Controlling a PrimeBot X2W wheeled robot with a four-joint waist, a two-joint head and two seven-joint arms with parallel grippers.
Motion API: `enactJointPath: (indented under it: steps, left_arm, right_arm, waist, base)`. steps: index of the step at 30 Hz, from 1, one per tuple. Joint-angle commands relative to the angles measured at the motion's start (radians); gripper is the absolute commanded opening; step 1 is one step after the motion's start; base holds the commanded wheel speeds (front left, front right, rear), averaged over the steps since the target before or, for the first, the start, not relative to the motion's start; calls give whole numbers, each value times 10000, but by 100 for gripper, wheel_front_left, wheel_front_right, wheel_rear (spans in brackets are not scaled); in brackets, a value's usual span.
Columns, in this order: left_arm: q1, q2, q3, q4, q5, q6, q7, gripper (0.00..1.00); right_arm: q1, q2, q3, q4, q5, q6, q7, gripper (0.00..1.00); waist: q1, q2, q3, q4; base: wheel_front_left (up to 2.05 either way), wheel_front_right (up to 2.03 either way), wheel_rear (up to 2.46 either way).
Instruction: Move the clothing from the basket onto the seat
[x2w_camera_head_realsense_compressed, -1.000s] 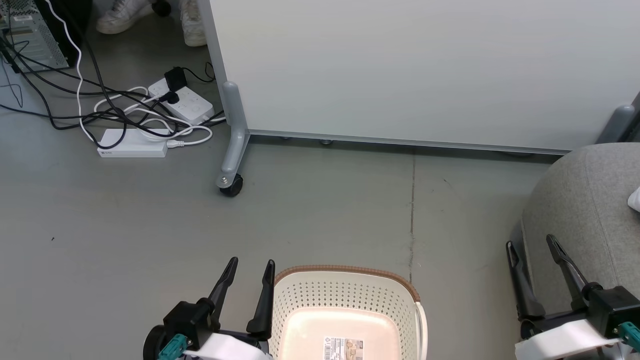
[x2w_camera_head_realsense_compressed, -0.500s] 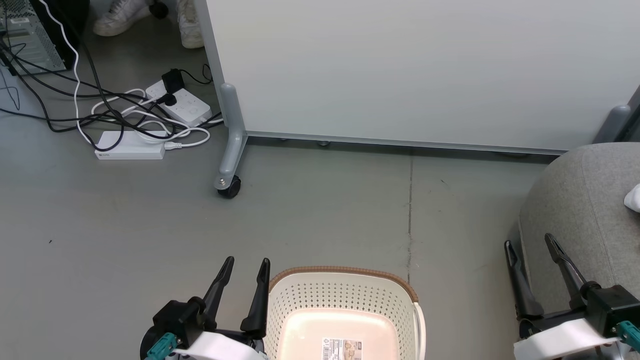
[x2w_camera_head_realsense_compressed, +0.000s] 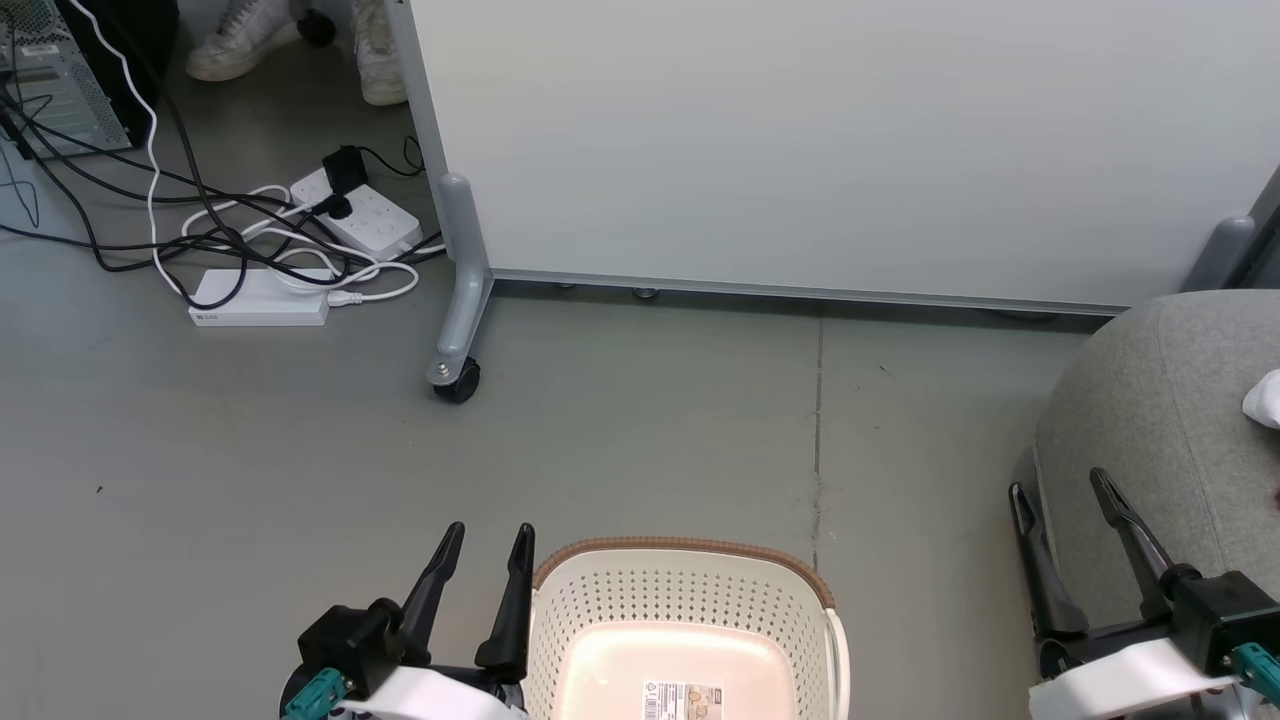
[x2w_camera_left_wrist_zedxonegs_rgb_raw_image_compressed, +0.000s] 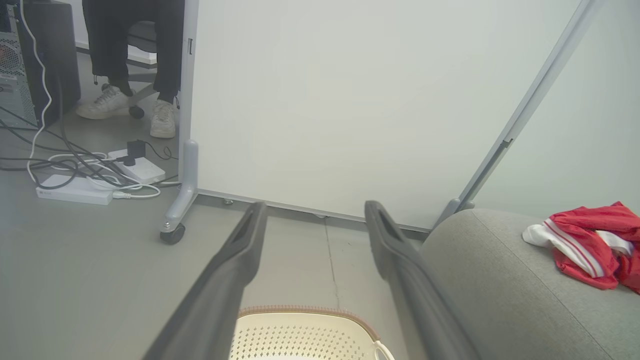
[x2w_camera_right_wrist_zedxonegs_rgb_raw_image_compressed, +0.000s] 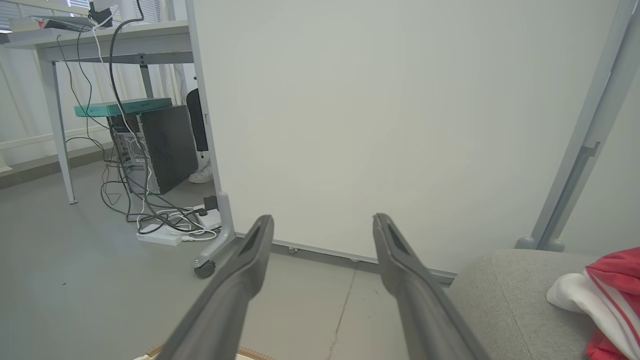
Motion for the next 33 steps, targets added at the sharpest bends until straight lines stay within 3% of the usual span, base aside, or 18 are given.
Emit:
enactJointPath:
  steps: [1, 4, 5, 9, 33]
  left_arm:
    - [52, 42, 42, 11, -36, -43, 7, 100]
    - [29, 42, 53, 5, -113, -62, 7, 100]
    - [0, 0, 6, 0, -90, -33, -2, 0]
    - [134, -4, -38, 262, -159, -28, 15, 0]
    - [-1032, 4, -501, 705, -4163, -336, 627, 0]
  right_arm:
    - [33, -24, -21, 19, -45, 3, -2, 100]
    - [-9, -37, -19, 45, -55, 3, -2, 100]
    - [-3, 0, -12, 11, -5, 0, -2, 0]
    - [179, 134, -13, 279, 76, 0, 28, 0]
    - [1033, 395, -1811, -613, 4882, 0, 1293, 0]
  waist:
    - [0, 0, 5, -1]
    - [0, 0, 14, -2]
    - [0, 0, 13, -3]
    - [0, 0, 13, -13]
    - [0, 0, 37, -329]
  base:
    - [0, 0, 0]
    - [0, 0, 0]
    - [0, 0, 0]
    - [0, 0, 0]
    - [0, 0, 0]
